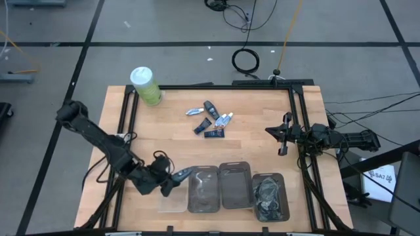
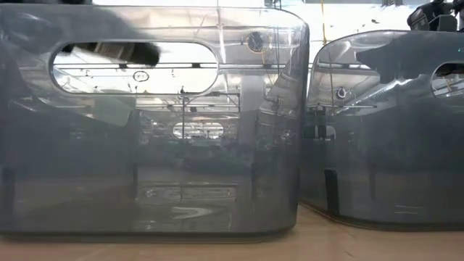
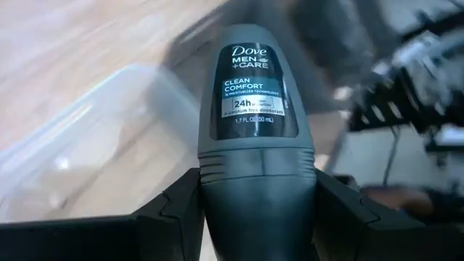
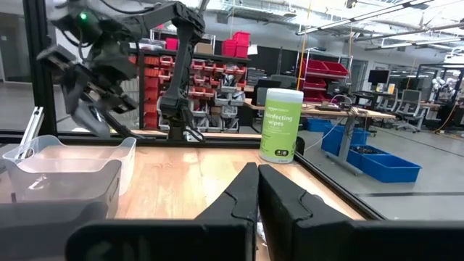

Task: Pick & Place Travel size toiletries
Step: Put the top left black deodorant into the transparent bin

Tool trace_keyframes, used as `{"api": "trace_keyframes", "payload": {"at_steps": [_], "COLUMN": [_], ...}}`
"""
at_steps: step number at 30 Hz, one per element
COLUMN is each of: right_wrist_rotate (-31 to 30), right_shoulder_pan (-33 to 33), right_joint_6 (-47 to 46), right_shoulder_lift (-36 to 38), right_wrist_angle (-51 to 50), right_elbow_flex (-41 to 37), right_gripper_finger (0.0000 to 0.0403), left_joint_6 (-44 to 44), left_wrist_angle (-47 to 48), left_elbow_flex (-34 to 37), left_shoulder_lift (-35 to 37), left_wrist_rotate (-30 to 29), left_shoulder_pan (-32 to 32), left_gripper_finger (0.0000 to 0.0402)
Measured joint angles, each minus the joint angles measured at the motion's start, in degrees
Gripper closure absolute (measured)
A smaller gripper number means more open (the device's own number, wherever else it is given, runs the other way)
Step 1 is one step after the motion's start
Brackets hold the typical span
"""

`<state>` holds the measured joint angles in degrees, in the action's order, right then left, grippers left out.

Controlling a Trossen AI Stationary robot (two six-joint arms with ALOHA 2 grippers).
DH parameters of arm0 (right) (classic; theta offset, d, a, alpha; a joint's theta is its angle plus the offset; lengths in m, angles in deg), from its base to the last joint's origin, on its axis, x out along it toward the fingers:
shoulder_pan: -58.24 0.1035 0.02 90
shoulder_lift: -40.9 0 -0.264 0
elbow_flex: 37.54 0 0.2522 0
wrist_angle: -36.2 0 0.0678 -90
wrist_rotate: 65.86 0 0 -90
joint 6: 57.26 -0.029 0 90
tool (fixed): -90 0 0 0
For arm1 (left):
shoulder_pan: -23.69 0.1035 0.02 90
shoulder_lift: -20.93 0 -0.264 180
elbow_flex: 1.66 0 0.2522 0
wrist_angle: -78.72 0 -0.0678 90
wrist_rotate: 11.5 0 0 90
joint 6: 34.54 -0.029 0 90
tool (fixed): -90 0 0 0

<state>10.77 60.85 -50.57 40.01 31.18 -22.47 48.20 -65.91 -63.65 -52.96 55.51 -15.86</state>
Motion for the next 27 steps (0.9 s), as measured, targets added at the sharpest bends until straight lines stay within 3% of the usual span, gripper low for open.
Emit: {"api": "trace_keyframes", "payload": {"at_steps": [5,19,27], "right_wrist_rotate": [-0.01,-0.02,0.00], "right_shoulder_pan": [0.02,0.01,0.00], "right_joint_6": [-0.01,-0.01,-0.01], "right_shoulder_lift": [0.02,0.00,0.00], "right_wrist_angle": [0.02,0.00,0.00], "right_elbow_flex": [0.00,0.02,0.01], "right_gripper_finger": [0.0399,0.0399,0.0398], "left_joint_6": [11.15,23.99,25.00], "left_wrist_angle": [2.29,2.71,2.62], "left_elbow_flex": [-0.01,0.00,0.00], "left_shoulder_lift": [-1.33,-1.89,-1.89], "left_wrist_rotate": [0.57,4.98,5.00], "left_shoulder_pan": [-1.48,-5.09,-5.14], "left_gripper_finger": [0.0221,0.0219,0.0163]}}
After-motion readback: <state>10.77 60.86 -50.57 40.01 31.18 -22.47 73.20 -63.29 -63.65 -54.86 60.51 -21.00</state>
